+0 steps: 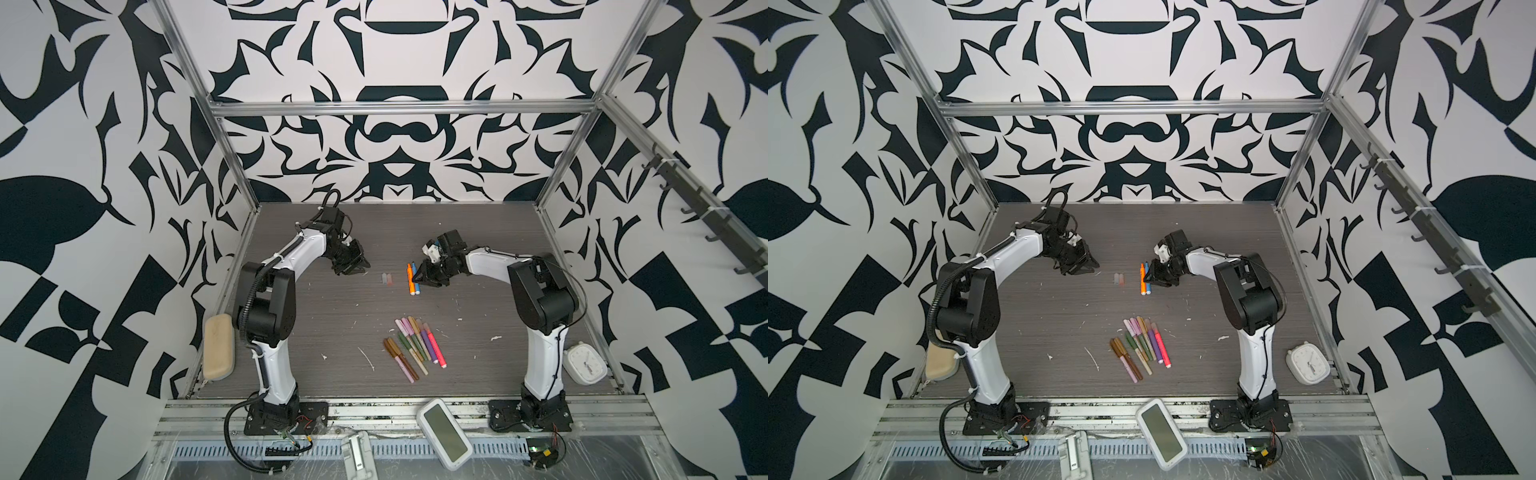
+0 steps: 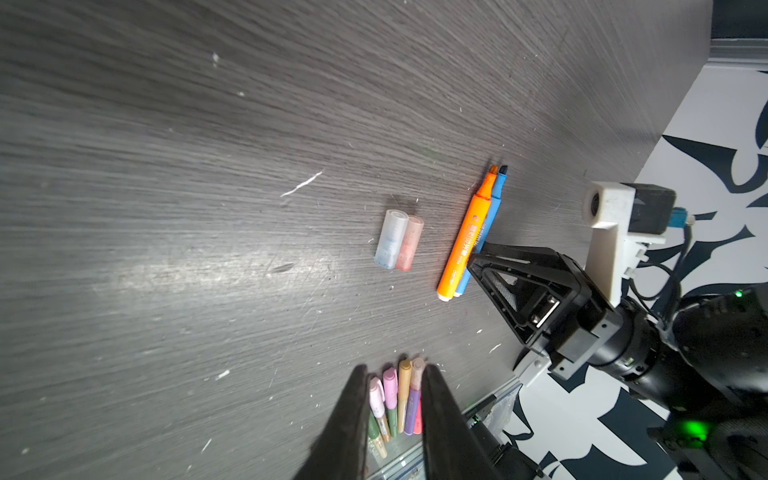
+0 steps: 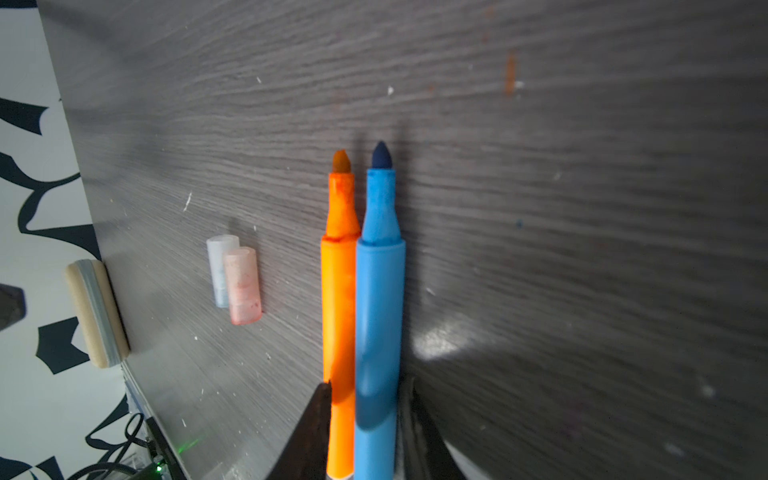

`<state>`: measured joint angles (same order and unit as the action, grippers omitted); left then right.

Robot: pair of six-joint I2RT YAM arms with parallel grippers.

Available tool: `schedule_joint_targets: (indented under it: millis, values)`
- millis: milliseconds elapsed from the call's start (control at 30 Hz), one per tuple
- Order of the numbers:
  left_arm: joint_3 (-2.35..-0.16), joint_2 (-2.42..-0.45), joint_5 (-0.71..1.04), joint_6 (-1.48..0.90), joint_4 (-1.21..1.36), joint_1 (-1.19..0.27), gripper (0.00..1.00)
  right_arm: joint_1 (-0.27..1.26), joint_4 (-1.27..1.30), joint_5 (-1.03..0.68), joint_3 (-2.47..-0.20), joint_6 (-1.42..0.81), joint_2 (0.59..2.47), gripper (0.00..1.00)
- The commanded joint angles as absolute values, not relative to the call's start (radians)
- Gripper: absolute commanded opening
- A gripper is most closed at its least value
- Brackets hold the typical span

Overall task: Open the pen caps
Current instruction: 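Lower the blue highlighter beside the orange highlighter and open the right gripper, then move the right gripper to the marker row and grasp the pink highlighter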

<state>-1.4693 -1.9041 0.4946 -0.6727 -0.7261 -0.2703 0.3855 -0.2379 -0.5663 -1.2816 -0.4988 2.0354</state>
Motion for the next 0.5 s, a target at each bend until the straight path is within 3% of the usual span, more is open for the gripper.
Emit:
schedule_joint_targets:
  millis: [0, 200, 467]
  values:
    - [-1.48, -1.908, 0.499, -0.664, -0.755, -0.266, 0.25, 0.378, -0.236, -0.547, -1.264, -0.495, 1.995, 0.34]
    - [-1.481, -1.901, 0.499, -0.668, -0.755, -0.266, 0.25, 0.368, -0.23, -0.52, -1.236, -0.497, 1.961, 0.44]
    - [-1.473, -1.889, 0.495, -0.67, -0.758, -0.266, 0.25, 0.348, -0.232, -0.512, -1.158, -0.474, 1.864, 0.45]
